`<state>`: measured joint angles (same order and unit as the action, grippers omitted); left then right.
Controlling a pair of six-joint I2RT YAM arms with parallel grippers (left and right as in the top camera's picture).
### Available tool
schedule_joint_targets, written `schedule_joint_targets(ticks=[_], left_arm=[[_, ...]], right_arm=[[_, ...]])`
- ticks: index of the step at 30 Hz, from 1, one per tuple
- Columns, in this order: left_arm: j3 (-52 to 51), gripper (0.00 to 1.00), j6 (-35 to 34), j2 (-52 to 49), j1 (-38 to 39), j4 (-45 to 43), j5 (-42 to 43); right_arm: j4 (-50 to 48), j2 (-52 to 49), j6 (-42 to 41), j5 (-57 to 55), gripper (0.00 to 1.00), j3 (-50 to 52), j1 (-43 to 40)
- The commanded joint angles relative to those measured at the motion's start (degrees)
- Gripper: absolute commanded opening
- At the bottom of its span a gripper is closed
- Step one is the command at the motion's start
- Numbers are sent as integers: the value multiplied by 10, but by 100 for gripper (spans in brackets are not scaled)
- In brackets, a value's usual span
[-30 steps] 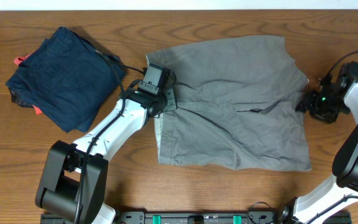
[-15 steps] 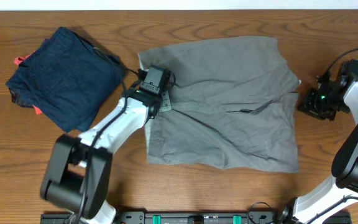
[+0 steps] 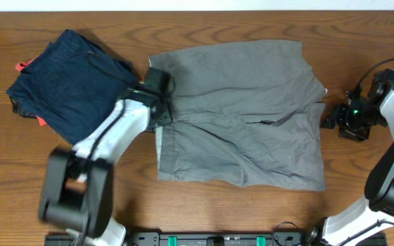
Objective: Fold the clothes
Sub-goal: 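Grasp the bottom corners of the shorts with both grippers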
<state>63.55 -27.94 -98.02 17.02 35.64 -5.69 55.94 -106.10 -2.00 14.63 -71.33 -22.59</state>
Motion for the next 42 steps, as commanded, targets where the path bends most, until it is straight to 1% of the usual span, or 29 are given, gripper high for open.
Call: schedule_joint_targets(ticks=[1,3,6,9,12,14,16,21,23,27,30,34,36,39,40,41,42], left_arm=[[27,77,3,93,-1,30,21],[27,78,-19,133,-1,68,33],[19,81,-98,179,-1,138,37],[-13,82,-156,218,4,172,46],[-66,82,-204,257,14,160,58],[-108,82,-228,283,27,135,69],[-158,81,-289,311,45,110,82],[-254,77,-395,349,93,47,98],[-280,75,-416,349,112,25,100],[-326,75,-438,345,155,-43,113],[-349,75,-455,339,178,-76,100],[-379,73,-481,324,186,-120,85],[-392,70,-505,314,185,-130,85],[-398,69,-526,301,185,-131,92],[-398,69,-528,299,185,-133,96],[-398,69,-530,299,185,-134,97],[-398,69,-530,299,185,-134,96]], right_arm=[[20,60,-16,6,62,-5,10],[42,84,-33,3,65,-4,10],[64,120,-63,2,68,7,10],[67,158,-109,2,70,43,10],[54,200,-150,18,72,101,10],[44,227,-171,37,73,143,10],[43,254,-207,38,72,188,10],[26,289,-274,37,69,282,10],[16,295,-291,36,67,312,10],[-17,295,-324,36,64,369,10],[-57,295,-336,36,63,399,10],[-111,295,-354,34,62,428,10],[-125,295,-359,31,59,436,10],[-133,295,-359,27,56,442,10],[-133,295,-359,22,52,443,10],[-133,295,-359,18,47,443,10],[-134,295,-359,16,38,443,10]])
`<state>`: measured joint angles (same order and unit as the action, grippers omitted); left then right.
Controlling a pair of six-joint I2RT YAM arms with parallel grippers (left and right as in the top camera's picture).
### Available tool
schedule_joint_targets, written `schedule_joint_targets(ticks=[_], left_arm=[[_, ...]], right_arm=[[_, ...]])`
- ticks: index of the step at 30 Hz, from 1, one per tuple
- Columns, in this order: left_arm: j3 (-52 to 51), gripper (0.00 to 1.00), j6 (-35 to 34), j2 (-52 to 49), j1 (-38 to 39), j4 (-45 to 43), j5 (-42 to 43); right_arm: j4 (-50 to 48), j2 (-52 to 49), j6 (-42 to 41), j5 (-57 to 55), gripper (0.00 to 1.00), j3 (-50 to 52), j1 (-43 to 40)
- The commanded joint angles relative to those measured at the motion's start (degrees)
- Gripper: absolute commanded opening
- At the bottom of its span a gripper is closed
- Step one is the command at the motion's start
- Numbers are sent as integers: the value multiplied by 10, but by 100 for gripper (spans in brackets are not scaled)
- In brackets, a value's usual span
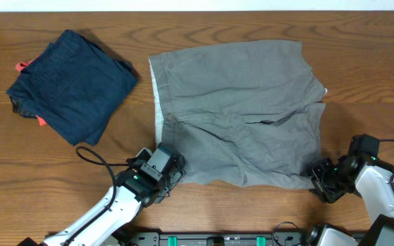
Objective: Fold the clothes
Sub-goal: 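Grasp the bottom corners of the shorts with both grippers, then lift the bottom edge with both grippers and fold it upward over the top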
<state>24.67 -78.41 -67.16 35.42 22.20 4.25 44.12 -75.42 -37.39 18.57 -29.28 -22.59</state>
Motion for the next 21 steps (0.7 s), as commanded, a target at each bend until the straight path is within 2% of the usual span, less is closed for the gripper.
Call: schedule_joint_targets(ticks=[1,4,10,11,13,14,15,18,21], left_arm=[[-9,69,-25,-9,1,0,-4],[-9,69,-25,-9,1,0,-6],[-9,66,-27,-9,1,12,23],[-9,58,-27,-9,1,14,22],[-9,22,-27,-9,1,13,6],[-9,10,-26,-9,1,13,-10],[-9,6,-24,-9,0,12,-20],[-4,6,-2,-5,-6,13,-21],[10,6,70,16,-10,22,-7]], right_arm=[[-17,-12,-5,-23,33,22,10],[-22,-12,-5,-23,19,22,10],[-25,-12,-2,-25,4,22,10],[-25,-12,-2,-28,2,22,10],[-25,-12,0,-31,1,22,10],[-26,-12,0,-34,1,22,10],[-28,-12,0,-33,1,22,10],[-29,-12,8,-33,1,16,10],[-15,-12,13,-33,1,-8,7]])
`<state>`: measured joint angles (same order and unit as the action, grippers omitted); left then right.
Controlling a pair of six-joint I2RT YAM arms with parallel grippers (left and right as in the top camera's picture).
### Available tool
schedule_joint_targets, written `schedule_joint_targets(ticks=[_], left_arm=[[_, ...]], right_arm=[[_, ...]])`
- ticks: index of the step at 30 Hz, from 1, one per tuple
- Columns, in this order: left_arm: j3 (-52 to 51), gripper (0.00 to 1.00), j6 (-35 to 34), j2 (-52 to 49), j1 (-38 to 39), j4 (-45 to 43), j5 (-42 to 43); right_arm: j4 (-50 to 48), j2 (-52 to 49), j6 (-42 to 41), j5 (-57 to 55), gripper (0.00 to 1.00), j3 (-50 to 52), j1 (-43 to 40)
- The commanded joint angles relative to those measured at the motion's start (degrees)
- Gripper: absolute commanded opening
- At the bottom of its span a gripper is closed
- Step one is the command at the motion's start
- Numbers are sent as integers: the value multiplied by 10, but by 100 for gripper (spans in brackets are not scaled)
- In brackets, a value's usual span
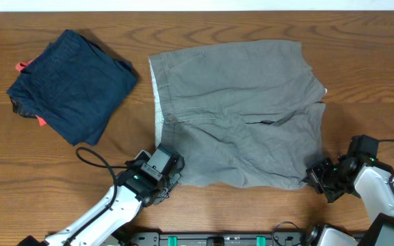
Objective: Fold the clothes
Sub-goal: 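Lift the bottom edge with both grippers and fold it upward over the top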
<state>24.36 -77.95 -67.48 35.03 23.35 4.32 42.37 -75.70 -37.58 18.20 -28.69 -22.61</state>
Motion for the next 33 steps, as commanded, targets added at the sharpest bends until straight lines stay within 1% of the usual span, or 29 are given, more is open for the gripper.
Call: schedule_joint_targets(ticks=[1,9,14,17,20,24,29,33], left_arm=[[23,6,84,32,-6,26,-7],[123,6,197,153,-6,175,-26],[177,6,205,232,-6,247,-37],[209,6,205,275,-6,276,-37],[228,6,205,304,-6,271,-54],[229,6,205,307,-6,247,-148],[228,6,243,240,-8,184,-240],[228,6,276,159,-43,108,-254]], right_arm=[[14,-9,21,-30,1,-28,4],[136,10,110,-36,1,-184,-16],[204,57,124,-80,1,-258,-18],[224,96,133,-94,1,-288,-18],[231,132,150,-94,1,-316,-17],[200,155,182,-88,1,-357,-14],[93,135,220,-72,1,-379,16],[3,98,220,-72,1,-379,52]])
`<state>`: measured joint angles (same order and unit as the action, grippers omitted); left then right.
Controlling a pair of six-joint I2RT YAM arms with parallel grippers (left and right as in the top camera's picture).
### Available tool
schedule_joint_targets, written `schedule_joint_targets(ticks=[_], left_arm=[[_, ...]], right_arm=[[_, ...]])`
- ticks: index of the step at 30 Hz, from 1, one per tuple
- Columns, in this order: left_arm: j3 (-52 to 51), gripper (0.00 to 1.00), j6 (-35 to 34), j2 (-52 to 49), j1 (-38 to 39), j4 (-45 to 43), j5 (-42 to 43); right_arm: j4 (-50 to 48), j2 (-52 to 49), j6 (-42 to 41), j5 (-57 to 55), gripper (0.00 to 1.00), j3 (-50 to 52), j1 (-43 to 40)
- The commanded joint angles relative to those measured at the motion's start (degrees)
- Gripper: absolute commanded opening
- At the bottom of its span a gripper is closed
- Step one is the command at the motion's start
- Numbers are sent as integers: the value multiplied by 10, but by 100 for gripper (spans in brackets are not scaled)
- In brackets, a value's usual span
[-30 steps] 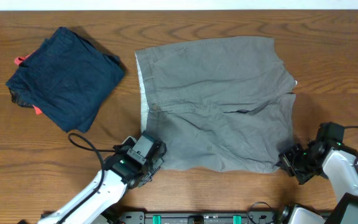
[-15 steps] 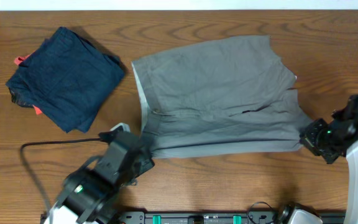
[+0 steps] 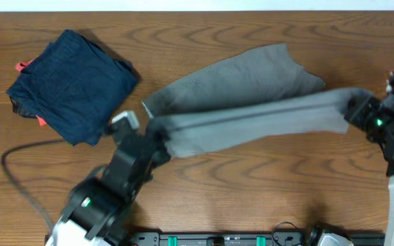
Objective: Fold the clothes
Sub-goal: 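Lift the bottom edge with both grippers and fold it upward over the top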
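The grey shorts (image 3: 248,85) lie across the middle of the table, their far part flat on the wood. Their near edge (image 3: 252,126) is raised as a taut band and hangs over the middle of the garment. My left gripper (image 3: 159,132) is shut on the left end of that band. My right gripper (image 3: 351,109) is shut on its right end. The fingertips are largely hidden by the bunched cloth.
A folded dark blue garment (image 3: 70,85) with a bit of red showing at its edge lies at the far left. The wooden table (image 3: 265,191) is bare in front of the shorts. The left arm's cable (image 3: 19,178) loops over the near left.
Both grippers were low at the shorts' near corners by the table's front. Now they are raised and further back, holding the near edge stretched between them over the middle of the shorts.
At first my left gripper was at the waistband on the shorts' left side and my right gripper beside the right edge. Then both were at the near corners, and then closed in on them. Now the near edge is lifted toward the far edge.
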<state>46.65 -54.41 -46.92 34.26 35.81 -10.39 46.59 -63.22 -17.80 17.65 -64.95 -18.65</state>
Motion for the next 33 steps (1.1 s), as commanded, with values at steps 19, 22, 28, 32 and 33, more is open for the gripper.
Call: schedule_joint_targets(ticks=[19,22,28,32,33], left_arm=[[5,6,40,-373,-229,-351,-35],[5,6,40,-417,-229,-402,-35],[6,46,73,-467,-242,-504,22],[20,66,123,-448,-273,-509,114],[21,70,124,-442,-279,-504,133]], right_arm=[[-424,-322,22,-67,3,-16,156],[-478,-369,19,-67,11,-16,167],[-575,-429,22,-67,67,-16,183],[-555,-424,34,-67,80,-16,177],[-540,-423,38,-67,79,-16,175]])
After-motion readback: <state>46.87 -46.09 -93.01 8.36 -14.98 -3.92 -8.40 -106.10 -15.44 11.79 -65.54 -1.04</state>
